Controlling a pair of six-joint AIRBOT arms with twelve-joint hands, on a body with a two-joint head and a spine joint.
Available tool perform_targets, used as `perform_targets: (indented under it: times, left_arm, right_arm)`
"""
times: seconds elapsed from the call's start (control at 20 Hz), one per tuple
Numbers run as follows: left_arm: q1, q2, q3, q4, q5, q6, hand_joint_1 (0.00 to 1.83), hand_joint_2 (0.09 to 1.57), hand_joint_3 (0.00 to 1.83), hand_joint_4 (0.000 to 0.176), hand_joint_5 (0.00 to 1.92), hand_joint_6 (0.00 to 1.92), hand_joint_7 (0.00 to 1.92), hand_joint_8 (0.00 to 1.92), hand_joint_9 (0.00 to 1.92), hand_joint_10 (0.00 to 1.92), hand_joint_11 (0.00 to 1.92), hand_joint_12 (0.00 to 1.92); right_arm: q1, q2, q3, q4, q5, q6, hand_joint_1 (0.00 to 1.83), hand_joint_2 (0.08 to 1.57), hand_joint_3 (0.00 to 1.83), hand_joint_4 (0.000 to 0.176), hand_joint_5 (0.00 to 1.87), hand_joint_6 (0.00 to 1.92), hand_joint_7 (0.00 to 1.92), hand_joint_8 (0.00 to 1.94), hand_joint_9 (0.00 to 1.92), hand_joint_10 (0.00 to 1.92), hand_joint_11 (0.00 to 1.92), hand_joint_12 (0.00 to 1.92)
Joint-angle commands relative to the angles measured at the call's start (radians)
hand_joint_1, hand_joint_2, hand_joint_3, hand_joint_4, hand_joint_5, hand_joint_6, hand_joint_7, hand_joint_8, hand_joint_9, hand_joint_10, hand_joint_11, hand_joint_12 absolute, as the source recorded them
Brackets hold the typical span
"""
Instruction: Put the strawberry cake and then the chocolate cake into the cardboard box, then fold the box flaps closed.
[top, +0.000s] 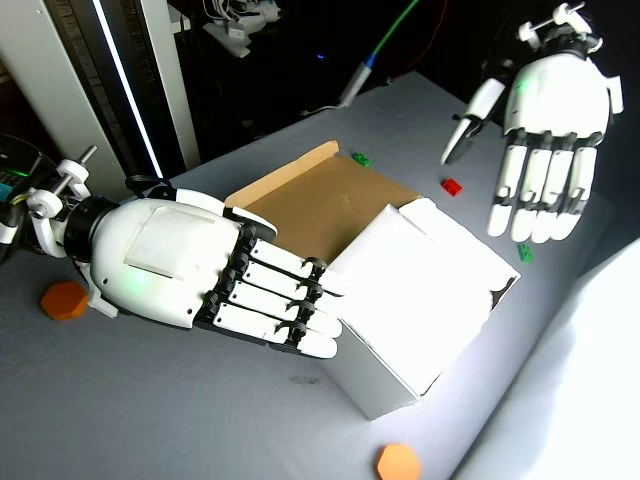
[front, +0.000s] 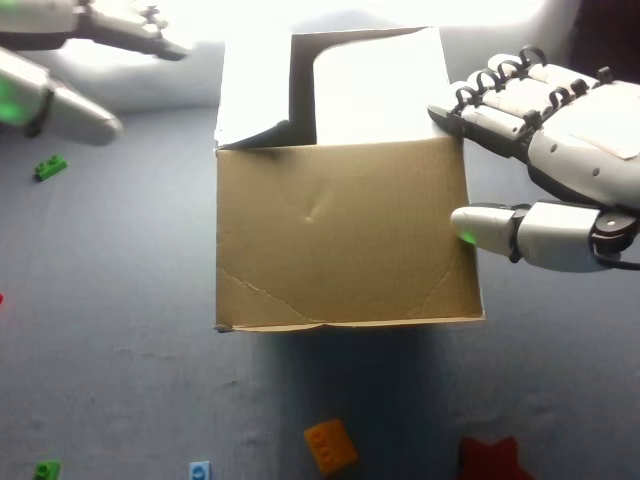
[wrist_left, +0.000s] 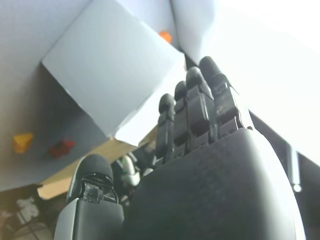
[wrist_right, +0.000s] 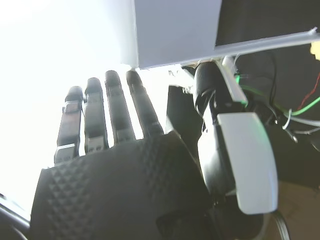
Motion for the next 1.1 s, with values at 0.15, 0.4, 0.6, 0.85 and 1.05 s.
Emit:
perform_targets:
  times: [0.15, 0.4, 0.6, 0.85, 1.05]
  left_arm:
    - [0.083, 0.052, -0.003, -0.063, 0.017, -0.003, 0.0, 1.24, 0.0, 0.0, 0.19, 0.0, 0.19, 0.0, 0.2, 0.0, 0.0, 0.69]
    - [0.235, 0.074, -0.056, -0.12, -0.027, 0.033, 0.0, 1.23, 0.0, 0.0, 0.21, 0.0, 0.22, 0.01, 0.22, 0.01, 0.0, 0.74]
    - [0.322, 0.074, -0.1, -0.187, -0.063, 0.088, 0.0, 1.23, 0.0, 0.0, 0.19, 0.0, 0.18, 0.0, 0.19, 0.0, 0.0, 0.69]
    - [0.416, 0.084, -0.192, -0.227, -0.101, 0.121, 0.0, 1.23, 0.0, 0.0, 0.19, 0.0, 0.18, 0.0, 0.21, 0.0, 0.0, 0.72]
    - [0.45, 0.087, -0.25, -0.254, -0.092, 0.14, 0.0, 1.23, 0.0, 0.0, 0.19, 0.0, 0.17, 0.0, 0.19, 0.0, 0.0, 0.7]
  right_arm:
    - [0.0, 0.008, 0.001, -0.013, 0.04, -0.001, 0.0, 1.33, 0.01, 0.0, 0.14, 0.02, 0.13, 0.01, 0.07, 0.01, 0.0, 0.0]
    - [0.045, 0.065, -0.023, 0.047, 0.095, 0.012, 0.0, 1.34, 0.01, 0.0, 0.13, 0.01, 0.14, 0.01, 0.08, 0.01, 0.02, 0.01]
    - [0.058, 0.149, -0.062, 0.104, 0.115, 0.015, 0.0, 1.33, 0.0, 0.0, 0.15, 0.01, 0.16, 0.01, 0.11, 0.02, 0.04, 0.03]
    - [0.057, 0.28, -0.134, 0.137, 0.095, -0.001, 0.0, 1.34, 0.0, 0.0, 0.14, 0.01, 0.15, 0.0, 0.1, 0.0, 0.0, 0.21]
    - [0.063, 0.361, -0.162, 0.137, 0.083, -0.028, 0.0, 1.35, 0.0, 0.0, 0.15, 0.0, 0.17, 0.0, 0.13, 0.01, 0.0, 0.3]
